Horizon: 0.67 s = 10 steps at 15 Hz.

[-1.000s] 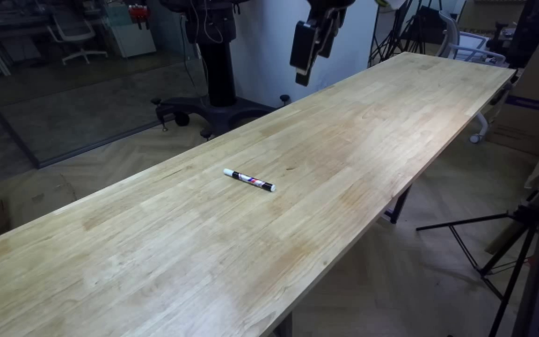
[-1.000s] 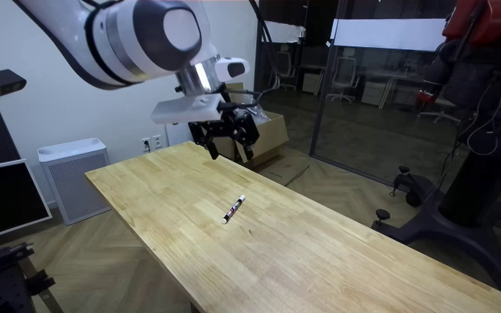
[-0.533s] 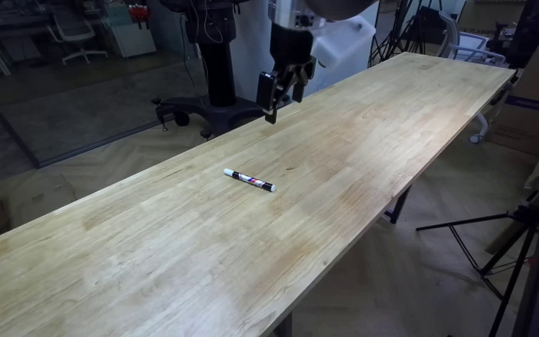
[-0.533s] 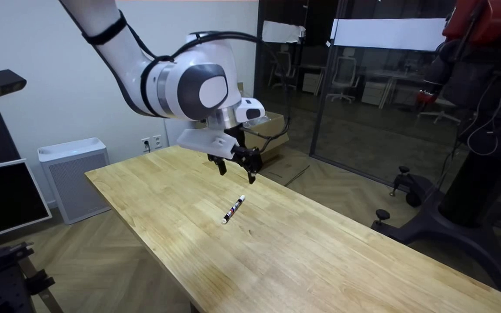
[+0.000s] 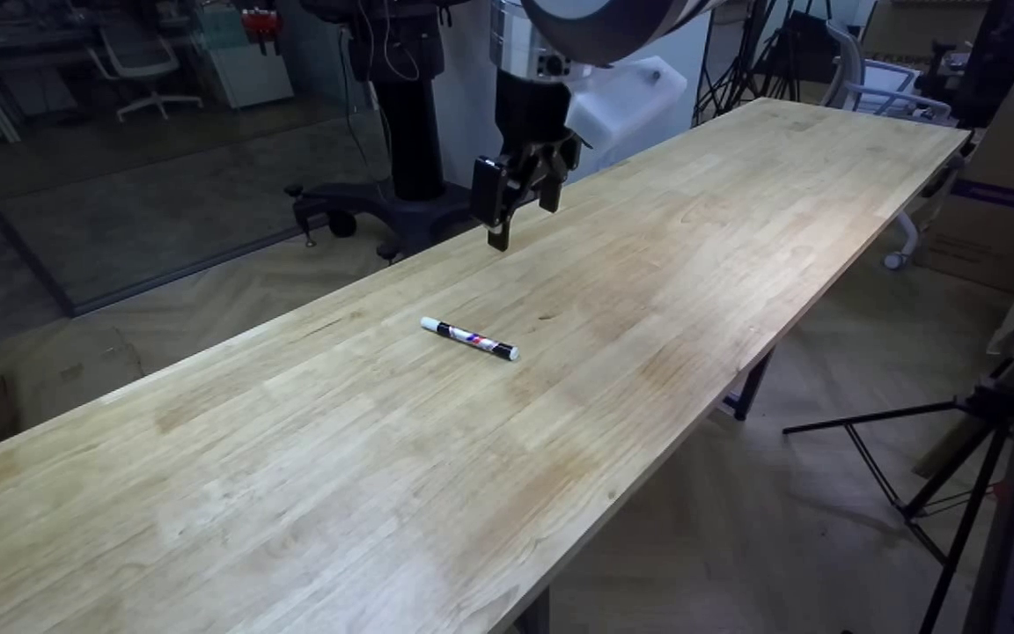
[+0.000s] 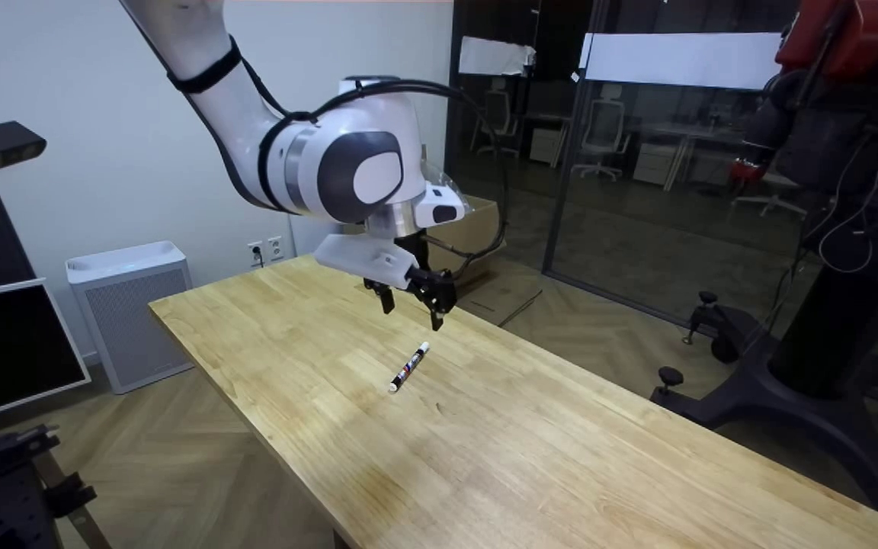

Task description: Move the pen backwards

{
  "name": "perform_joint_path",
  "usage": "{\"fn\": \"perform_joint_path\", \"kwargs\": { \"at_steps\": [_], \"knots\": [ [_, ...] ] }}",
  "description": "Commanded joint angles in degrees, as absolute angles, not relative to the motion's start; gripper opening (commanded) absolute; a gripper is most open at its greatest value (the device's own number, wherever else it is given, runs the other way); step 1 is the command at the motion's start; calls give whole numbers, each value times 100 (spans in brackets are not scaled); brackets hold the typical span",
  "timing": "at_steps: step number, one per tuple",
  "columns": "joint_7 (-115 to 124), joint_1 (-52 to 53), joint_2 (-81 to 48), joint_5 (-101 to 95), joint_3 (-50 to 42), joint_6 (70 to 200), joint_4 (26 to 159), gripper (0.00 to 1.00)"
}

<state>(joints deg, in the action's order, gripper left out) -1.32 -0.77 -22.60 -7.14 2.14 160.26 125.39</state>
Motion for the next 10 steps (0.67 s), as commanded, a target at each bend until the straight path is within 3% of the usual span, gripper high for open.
{"fn": "perform_joint_path", "kwargs": {
  "at_steps": [1,10],
  "knots": [
    [-614,-197,-2706,-362,400,15547,12051,100],
    [-1364,-127,-4525,-366,373,14242,9943,100]
  ]
}}
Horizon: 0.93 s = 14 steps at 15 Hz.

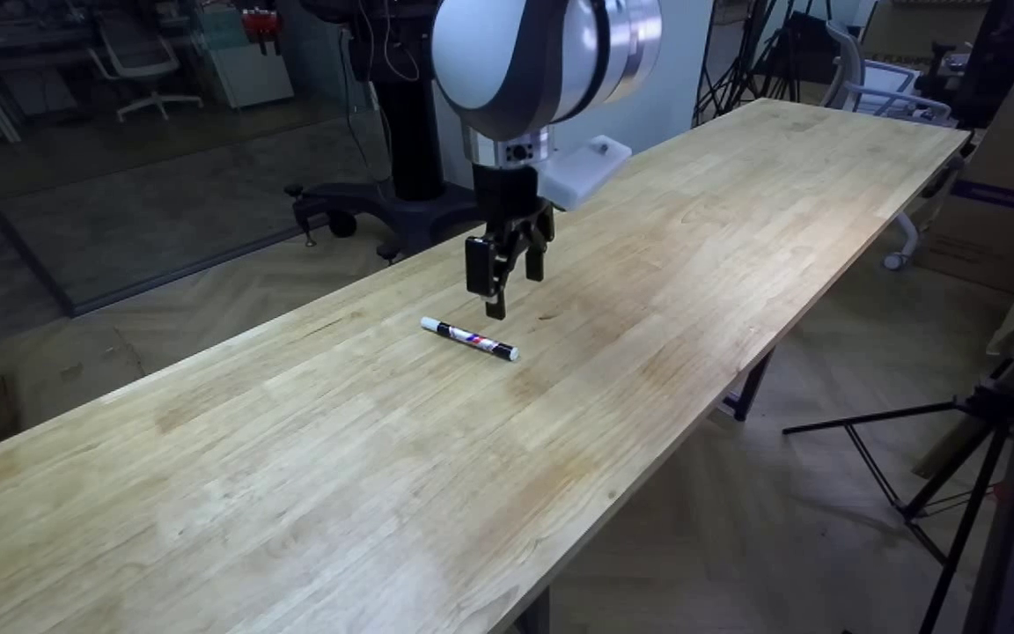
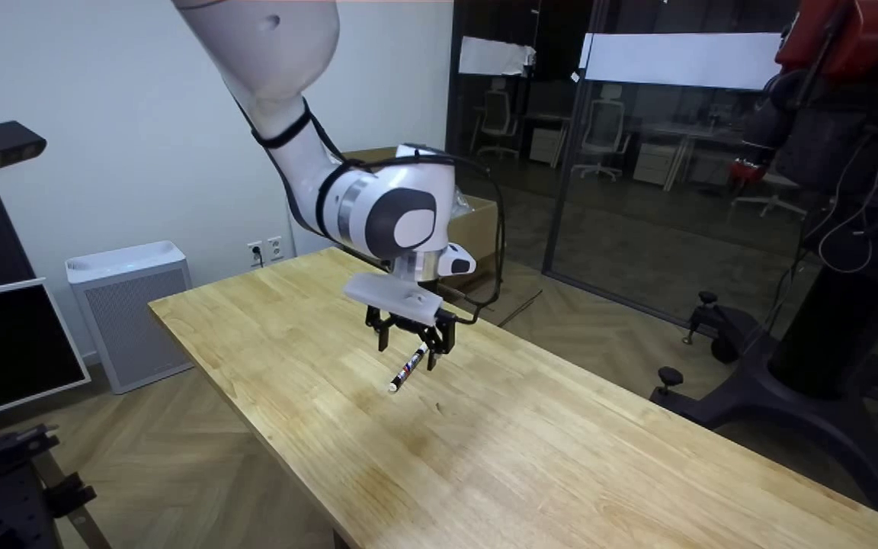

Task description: Move the pen backwards

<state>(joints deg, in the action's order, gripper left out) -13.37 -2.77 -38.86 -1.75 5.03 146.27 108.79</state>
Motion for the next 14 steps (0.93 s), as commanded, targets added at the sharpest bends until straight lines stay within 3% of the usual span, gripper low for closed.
{"fn": "perform_joint_path", "kwargs": {
  "at_steps": [1,8,9,10,14],
  "knots": [
    [-1355,-88,-4711,-425,348,14145,9696,100],
    [-1322,330,-5679,-836,269,13305,8215,100],
    [-1297,385,-5761,-874,252,13233,8066,75],
    [-1306,436,-5830,-931,234,13163,7937,74],
    [-1300,561,-6005,-1025,190,12954,7548,45]
  ]
}}
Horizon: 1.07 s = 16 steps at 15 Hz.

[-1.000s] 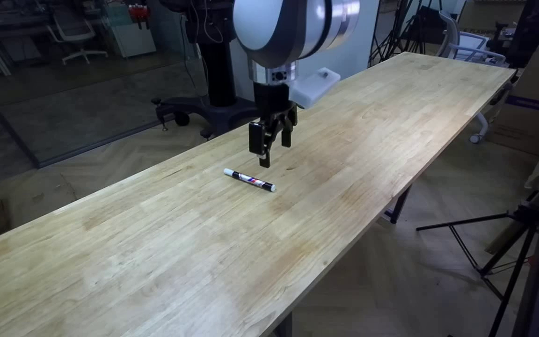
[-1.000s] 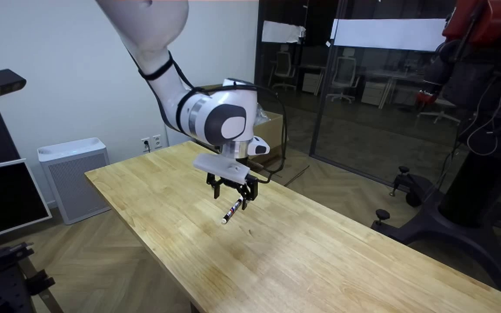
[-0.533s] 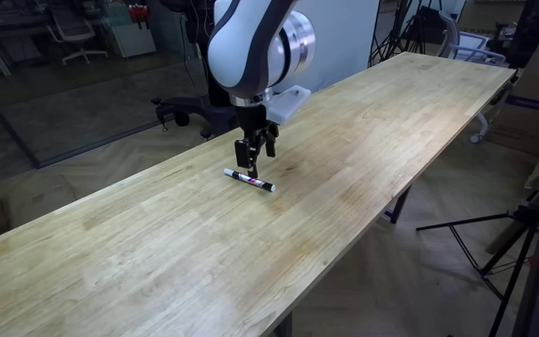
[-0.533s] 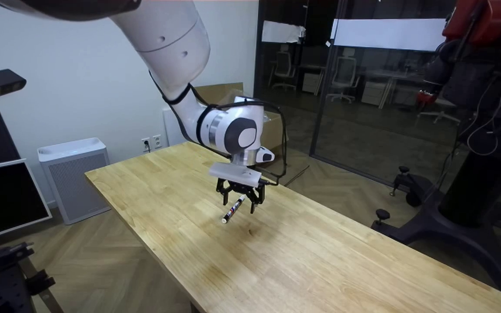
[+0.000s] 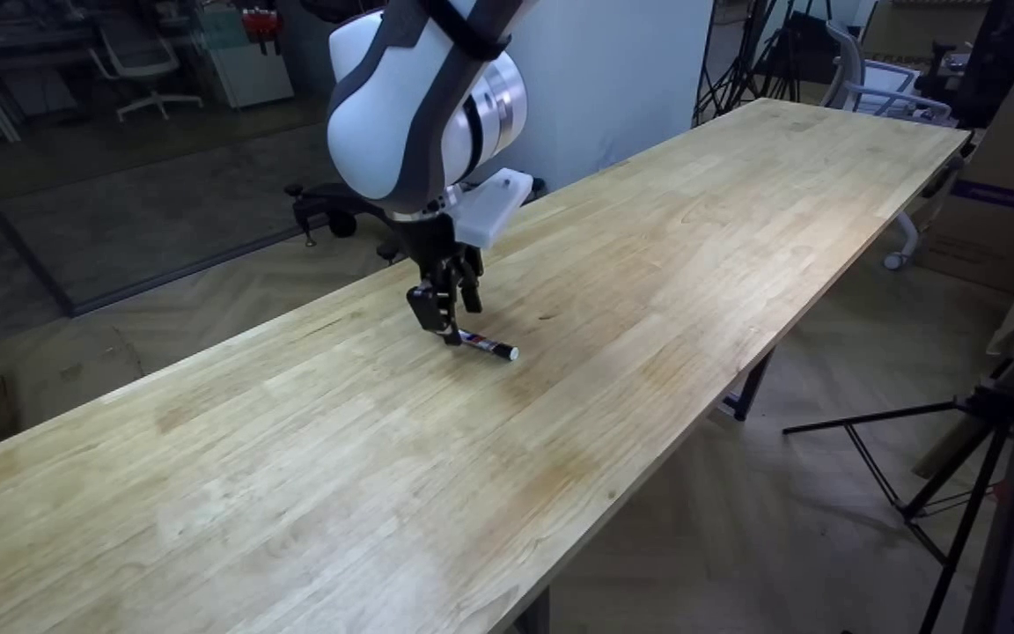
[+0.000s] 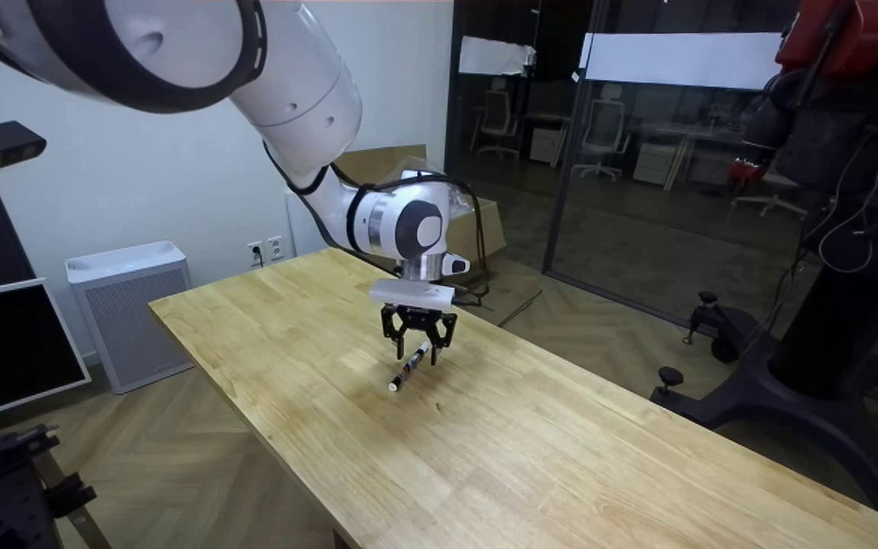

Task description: Move the pen backwards

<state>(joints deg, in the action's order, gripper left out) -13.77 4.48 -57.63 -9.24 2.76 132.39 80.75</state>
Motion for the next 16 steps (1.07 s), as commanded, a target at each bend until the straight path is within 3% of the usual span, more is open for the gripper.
{"fn": "perform_joint_path", "kwargs": {
  "at_steps": [1,7,9,16],
  "knots": [
    [-1292,577,-6042,-1028,180,12926,7474,39],
    [-1325,416,-6231,-780,329,12997,7293,0],
    [-1325,326,-6258,-615,399,13048,7319,4],
    [-754,181,-5718,-159,329,13609,8067,4]
  ]
}}
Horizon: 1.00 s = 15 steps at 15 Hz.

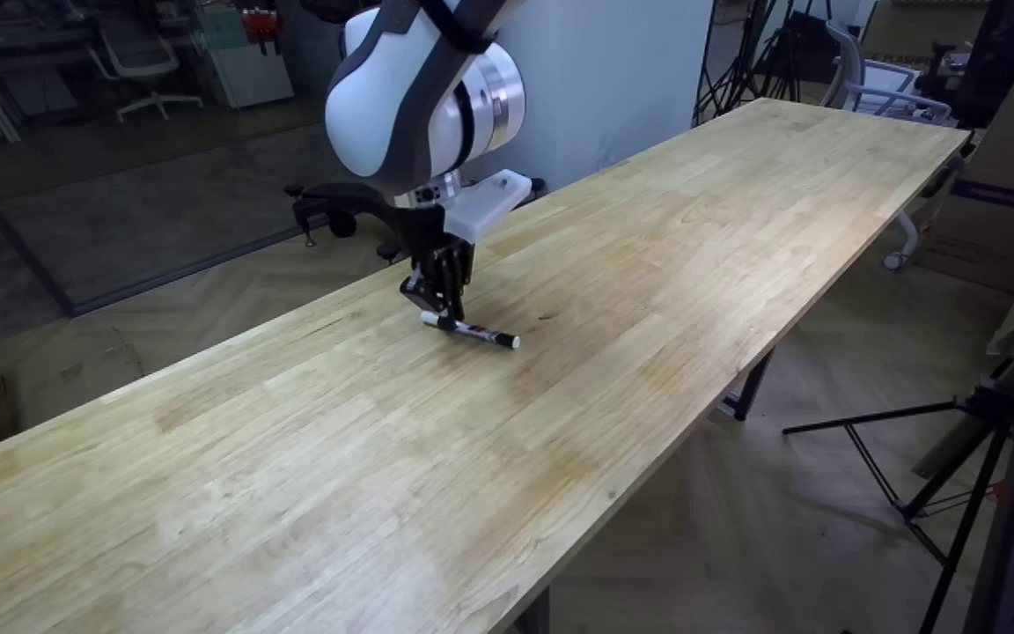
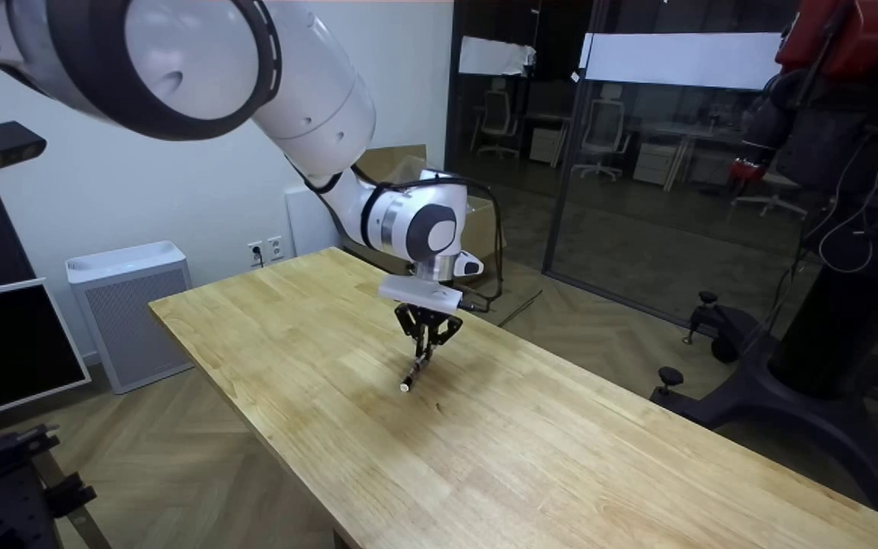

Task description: Move the pen backwards

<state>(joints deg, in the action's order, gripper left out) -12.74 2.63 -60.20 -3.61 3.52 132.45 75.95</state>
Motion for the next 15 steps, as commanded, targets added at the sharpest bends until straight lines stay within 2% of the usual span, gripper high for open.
{"fn": "perform_joint_path", "kwargs": {
  "at_steps": [1,4,7,11,15],
  "knots": [
    [-522,199,-5568,-116,247,13767,8295,4],
    [215,282,-4945,-121,-85,14290,9266,4],
    [721,235,-4395,26,-262,14283,10093,4],
    [642,-196,-3695,661,-76,14241,11222,4],
    [557,-446,-3414,1140,-64,14445,11818,4]
  ]
}}
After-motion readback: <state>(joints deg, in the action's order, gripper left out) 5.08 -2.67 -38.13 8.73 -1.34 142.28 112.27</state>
